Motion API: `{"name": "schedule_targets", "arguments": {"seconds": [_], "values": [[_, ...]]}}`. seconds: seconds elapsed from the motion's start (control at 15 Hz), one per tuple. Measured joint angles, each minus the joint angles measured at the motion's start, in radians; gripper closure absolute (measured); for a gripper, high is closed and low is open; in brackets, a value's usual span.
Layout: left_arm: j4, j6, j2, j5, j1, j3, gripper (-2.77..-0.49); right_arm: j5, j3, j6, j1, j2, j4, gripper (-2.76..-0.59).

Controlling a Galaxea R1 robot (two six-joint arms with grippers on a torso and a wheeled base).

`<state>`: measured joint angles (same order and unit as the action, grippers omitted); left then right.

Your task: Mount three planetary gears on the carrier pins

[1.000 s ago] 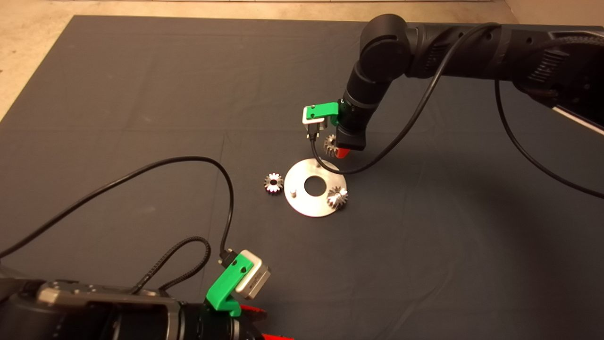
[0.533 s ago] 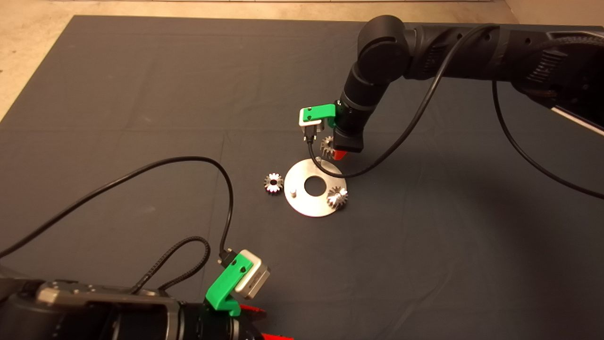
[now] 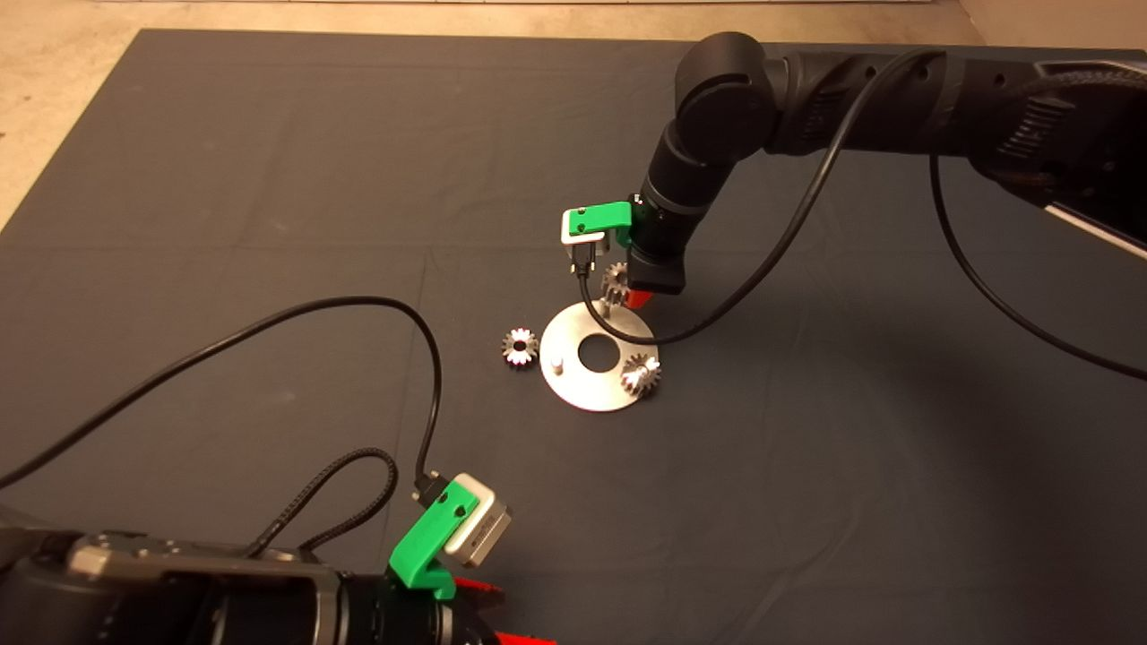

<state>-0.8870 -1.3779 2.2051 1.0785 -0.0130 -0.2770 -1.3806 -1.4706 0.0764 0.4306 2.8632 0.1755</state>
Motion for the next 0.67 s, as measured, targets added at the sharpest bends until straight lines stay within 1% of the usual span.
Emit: {"name": "schedule_targets", "arguments": {"seconds": [0.2, 0.47, 0.53, 0.67], "values": [[0.0, 0.0, -0.001, -0.011, 0.0, 0.0, -1.46, 0.004, 0.0, -0.001, -0.017, 0.001, 0.0, -0.97], [0.0, 0.0, -0.003, -0.013, 0.0, 0.0, -1.46, 0.005, 0.001, 0.0, -0.019, 0.001, 0.0, -0.97], [0.0, 0.0, -0.003, -0.013, 0.0, 0.0, -1.46, 0.012, 0.001, 0.0, -0.021, 0.001, 0.0, -0.97], [0.0, 0.002, -0.003, -0.013, 0.0, 0.0, -1.46, 0.036, 0.001, 0.0, -0.031, 0.004, 0.0, -0.97]]}}
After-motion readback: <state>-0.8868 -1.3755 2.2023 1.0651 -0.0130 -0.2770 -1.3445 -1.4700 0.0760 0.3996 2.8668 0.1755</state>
